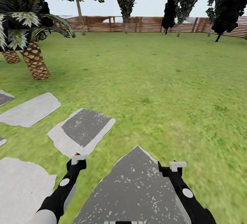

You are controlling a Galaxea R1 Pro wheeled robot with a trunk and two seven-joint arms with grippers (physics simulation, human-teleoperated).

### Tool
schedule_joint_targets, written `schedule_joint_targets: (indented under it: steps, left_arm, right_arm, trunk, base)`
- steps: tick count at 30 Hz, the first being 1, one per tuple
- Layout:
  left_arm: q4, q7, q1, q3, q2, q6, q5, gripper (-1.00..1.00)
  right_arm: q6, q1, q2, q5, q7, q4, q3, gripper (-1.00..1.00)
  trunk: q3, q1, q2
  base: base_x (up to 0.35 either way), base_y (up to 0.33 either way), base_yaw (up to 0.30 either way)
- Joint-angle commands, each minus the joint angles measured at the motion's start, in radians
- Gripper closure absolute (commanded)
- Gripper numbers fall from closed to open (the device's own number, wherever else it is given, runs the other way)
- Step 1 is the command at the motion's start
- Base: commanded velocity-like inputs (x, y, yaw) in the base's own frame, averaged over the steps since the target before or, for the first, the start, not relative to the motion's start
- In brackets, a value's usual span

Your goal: In the garden, pick up the pesticide atomizer on the floor and spray pesticide onto both trees until each tree trunk is fully covered.

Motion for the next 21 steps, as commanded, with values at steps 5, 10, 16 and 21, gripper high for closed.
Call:
schedule_joint_targets:
  steps: [5,10,16,21]
  left_arm:
    - [0.0,0.0,0.0,0.0,0.0,0.0,0.0,1.0]
    - [0.0,0.0,0.0,0.001,0.0,0.0,0.0,1.0]
    - [0.0,0.0,0.0,0.001,0.0,0.0,0.0,1.0]
    - [0.0,0.0,0.0,0.002,0.0,0.0,0.0,1.0]
  right_arm:
    - [0.0,0.0,0.0,0.0,0.0,0.001,0.0,-1.0]
    - [0.0,0.0,0.0,0.0,0.0,0.003,0.0,-1.0]
    - [0.0,0.0,0.0,0.0,0.0,0.003,0.0,-1.0]
    - [0.0,0.001,0.0,0.0,0.0,0.003,0.0,-1.0]
  trunk:
    - [0.0,0.0,0.0]
    - [0.0,0.0,0.0]
    - [0.0,0.0,0.0]
    - [0.0,0.0,0.0]
  base:
    - [0.0,-0.271,-0.183]
    - [0.0,-0.271,-0.257]
    - [0.0,-0.271,-0.264]
    - [0.0,-0.27,-0.264]
